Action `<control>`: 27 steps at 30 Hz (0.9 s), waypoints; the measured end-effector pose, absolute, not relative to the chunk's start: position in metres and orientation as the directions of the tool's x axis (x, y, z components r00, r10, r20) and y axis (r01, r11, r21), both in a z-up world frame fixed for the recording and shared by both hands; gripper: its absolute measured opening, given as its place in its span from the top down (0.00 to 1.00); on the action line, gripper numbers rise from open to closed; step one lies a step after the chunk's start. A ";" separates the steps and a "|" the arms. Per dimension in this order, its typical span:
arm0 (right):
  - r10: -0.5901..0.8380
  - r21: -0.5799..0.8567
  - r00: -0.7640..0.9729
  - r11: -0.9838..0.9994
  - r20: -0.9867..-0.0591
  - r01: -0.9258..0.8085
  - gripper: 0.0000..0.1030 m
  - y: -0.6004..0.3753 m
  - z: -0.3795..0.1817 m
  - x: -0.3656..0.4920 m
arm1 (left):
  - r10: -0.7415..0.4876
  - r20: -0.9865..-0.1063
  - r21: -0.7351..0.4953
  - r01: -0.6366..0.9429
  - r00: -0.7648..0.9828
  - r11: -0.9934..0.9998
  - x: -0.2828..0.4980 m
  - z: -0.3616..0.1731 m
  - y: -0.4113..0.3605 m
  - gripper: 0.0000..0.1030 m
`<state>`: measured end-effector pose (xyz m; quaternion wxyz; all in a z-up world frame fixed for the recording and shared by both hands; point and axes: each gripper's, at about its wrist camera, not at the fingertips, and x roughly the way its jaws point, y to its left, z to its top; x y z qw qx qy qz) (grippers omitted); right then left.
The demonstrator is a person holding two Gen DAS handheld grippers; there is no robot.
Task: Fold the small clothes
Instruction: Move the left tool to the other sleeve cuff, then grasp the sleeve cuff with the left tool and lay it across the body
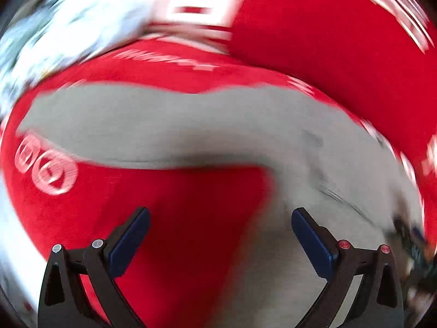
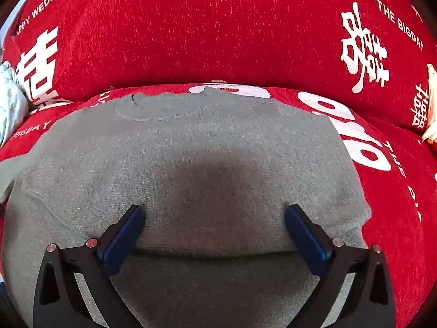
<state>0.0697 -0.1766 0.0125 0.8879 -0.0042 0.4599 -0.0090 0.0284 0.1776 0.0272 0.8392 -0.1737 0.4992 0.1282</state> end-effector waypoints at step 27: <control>-0.031 -0.032 0.583 0.999 -0.812 0.008 0.00 -0.176 0.014 0.067 | 0.087 -0.867 -0.307 -0.663 0.491 0.683 0.029 0.011 0.439 0.88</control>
